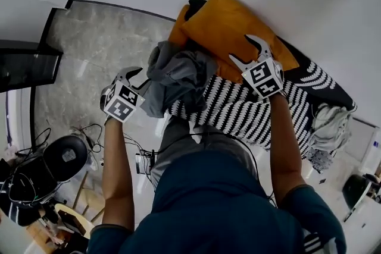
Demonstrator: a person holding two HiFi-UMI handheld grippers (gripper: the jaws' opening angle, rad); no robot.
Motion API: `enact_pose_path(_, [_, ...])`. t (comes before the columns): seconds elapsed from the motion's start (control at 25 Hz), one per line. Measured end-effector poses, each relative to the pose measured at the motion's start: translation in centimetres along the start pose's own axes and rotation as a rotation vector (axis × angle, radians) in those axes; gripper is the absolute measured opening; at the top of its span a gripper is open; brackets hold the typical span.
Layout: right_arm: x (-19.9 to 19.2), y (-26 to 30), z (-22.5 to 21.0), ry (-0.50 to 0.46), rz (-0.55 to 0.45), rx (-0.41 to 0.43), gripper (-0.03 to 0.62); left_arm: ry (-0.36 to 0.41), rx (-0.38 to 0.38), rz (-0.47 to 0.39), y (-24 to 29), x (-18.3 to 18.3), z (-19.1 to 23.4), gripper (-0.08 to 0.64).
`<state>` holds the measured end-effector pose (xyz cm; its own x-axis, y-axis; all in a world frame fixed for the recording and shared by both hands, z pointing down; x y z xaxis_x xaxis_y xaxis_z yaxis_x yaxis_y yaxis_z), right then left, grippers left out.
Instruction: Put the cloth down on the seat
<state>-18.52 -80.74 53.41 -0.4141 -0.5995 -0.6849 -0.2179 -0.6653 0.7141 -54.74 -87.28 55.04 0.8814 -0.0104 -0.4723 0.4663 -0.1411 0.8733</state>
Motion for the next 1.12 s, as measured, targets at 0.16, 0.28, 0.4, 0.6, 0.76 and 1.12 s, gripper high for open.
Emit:
enact_pose_path(0.16, [0.2, -0.4, 0.4, 0.002, 0.001, 0.007, 0.328, 0.049, -0.027, 0.002, -1.3, 0.8, -0.5, 0.174])
enact_pose_path(0.28, [0.5, -0.5, 0.8, -0.003, -0.009, 0.018, 0.328, 0.045, -0.004, -0.047, -2.4, 1.4, -0.5, 0.174])
enact_pose_path(0.4, [1.2, -0.3, 1.4, -0.007, -0.044, 0.046, 0.328, 0.023, 0.047, -0.114, -3.4, 1.8, -0.6, 0.173])
enact_pose_path(0.6, [3.5, -0.7, 2.7, -0.001, -0.142, 0.08, 0.317, -0.041, 0.16, -0.249, -5.7, 2.3, -0.4, 0.166])
enact_pose_path(0.76, [5.6, -2.1, 2.6, 0.088, -0.302, 0.075, 0.149, -0.088, 0.308, -0.395, -8.4, 3.2, 0.2, 0.093])
enact_pose_path(1.12, [9.2, -5.7, 1.5, 0.197, -0.563, 0.03, 0.012, -0.339, 0.498, -0.75, -13.0, 3.4, 2.0, 0.003])
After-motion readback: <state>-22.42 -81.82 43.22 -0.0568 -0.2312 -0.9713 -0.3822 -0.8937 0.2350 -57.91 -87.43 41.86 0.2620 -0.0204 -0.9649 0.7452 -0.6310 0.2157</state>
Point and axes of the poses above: the fingertips, and each gripper's own axes: y forward along the fingers, z to its left, x out of its top, the point moved 9 cm from there along -y, backward along the fingers, and after that the axes turned 9 degrees about y, right-handed, at the moved point
